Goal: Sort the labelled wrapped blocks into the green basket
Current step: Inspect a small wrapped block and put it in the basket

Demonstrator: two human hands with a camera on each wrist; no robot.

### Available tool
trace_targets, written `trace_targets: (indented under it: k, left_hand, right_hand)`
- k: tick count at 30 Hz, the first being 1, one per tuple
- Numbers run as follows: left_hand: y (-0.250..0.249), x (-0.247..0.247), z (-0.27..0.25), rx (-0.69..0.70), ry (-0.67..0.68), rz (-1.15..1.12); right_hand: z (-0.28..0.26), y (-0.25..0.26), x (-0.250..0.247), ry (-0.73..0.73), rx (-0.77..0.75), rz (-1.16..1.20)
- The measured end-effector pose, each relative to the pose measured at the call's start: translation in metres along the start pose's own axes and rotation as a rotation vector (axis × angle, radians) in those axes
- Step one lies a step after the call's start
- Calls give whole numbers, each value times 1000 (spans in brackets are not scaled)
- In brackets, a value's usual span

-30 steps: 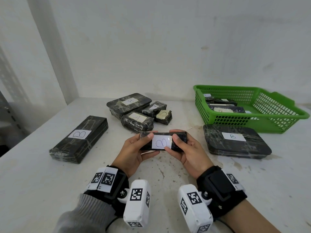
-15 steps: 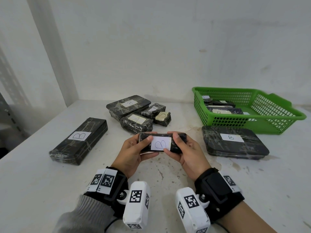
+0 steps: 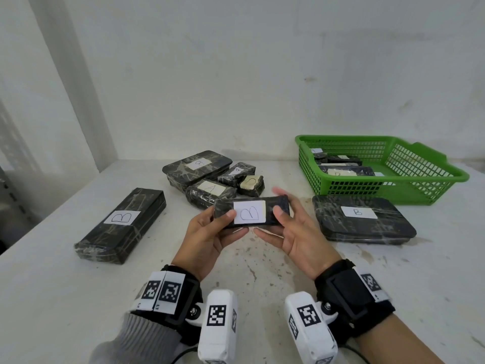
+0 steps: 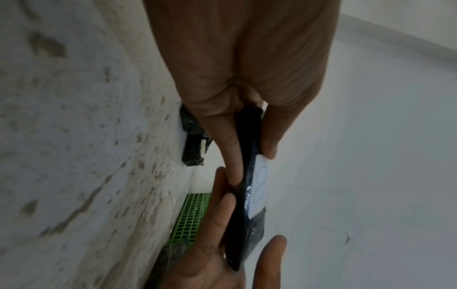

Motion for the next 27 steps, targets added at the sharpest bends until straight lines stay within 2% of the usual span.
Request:
trace_targets:
  k: [2, 6, 12, 19, 27]
  left_hand:
    - [-7, 1, -1, 18, 15, 24]
    - [-14, 7, -5, 34, 73, 60]
    - [-18, 3, -7, 69, 30, 24]
    - [-17, 8, -9, 43, 37, 18]
    - [-15, 14, -11, 53, 49, 51]
  right_hand:
    - [-1, 4, 4, 35, -37, -1]
    - [-2, 7, 4, 17, -78, 16]
    - [-3, 13, 12, 85, -70, 33]
    - [-3, 14, 1, -22, -136, -77]
    - [-4, 20, -3, -66, -187, -175]
Point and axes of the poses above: each hand's wrist, its own z-axis towards the middle knuckle, its own x-axis out of the palm, y = z × x, the point moved 10 cm from there along z, towards the middle knuckle, and after that the axes turned 2 degrees about -x, right-handed, at the moved point
